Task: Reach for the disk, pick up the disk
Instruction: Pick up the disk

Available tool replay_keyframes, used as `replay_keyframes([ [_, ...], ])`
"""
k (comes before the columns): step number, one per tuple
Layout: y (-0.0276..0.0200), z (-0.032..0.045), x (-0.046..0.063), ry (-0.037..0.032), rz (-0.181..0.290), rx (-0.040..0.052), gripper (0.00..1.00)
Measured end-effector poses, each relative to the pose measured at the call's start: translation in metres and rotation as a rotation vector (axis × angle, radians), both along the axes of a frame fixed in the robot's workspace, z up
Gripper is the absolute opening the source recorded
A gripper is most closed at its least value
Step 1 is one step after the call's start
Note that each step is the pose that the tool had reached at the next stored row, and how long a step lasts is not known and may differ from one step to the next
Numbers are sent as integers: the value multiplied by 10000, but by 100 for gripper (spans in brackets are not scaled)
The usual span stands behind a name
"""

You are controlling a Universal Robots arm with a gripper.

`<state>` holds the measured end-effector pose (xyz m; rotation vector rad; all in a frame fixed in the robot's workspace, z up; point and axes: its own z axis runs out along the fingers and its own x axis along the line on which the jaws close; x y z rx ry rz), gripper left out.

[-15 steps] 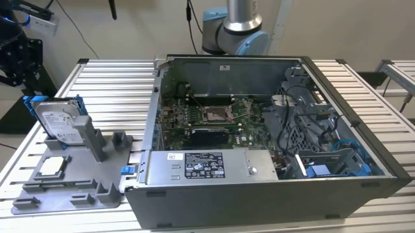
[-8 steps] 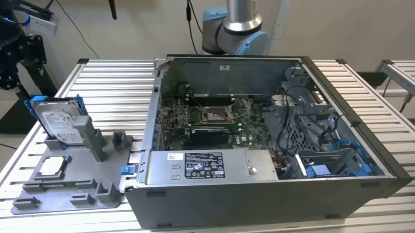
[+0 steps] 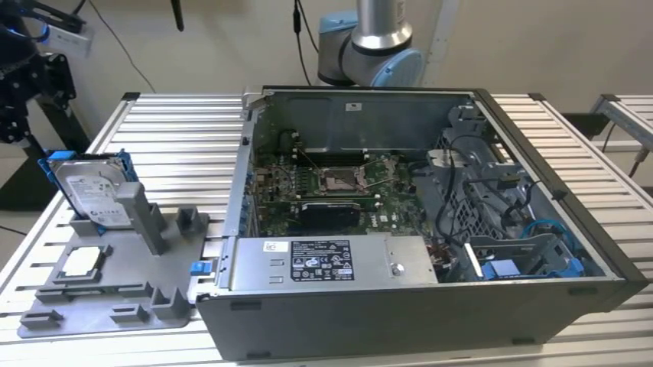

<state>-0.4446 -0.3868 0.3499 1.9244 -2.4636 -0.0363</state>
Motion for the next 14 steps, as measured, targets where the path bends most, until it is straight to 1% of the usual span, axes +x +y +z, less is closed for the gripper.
replay_keyframes([
  [5,54,-81,-1,-17,334,-40,100],
  [9,59,-140,0,-18,484,-65,100],
  [14,60,-145,0,-16,491,-67,100],
])
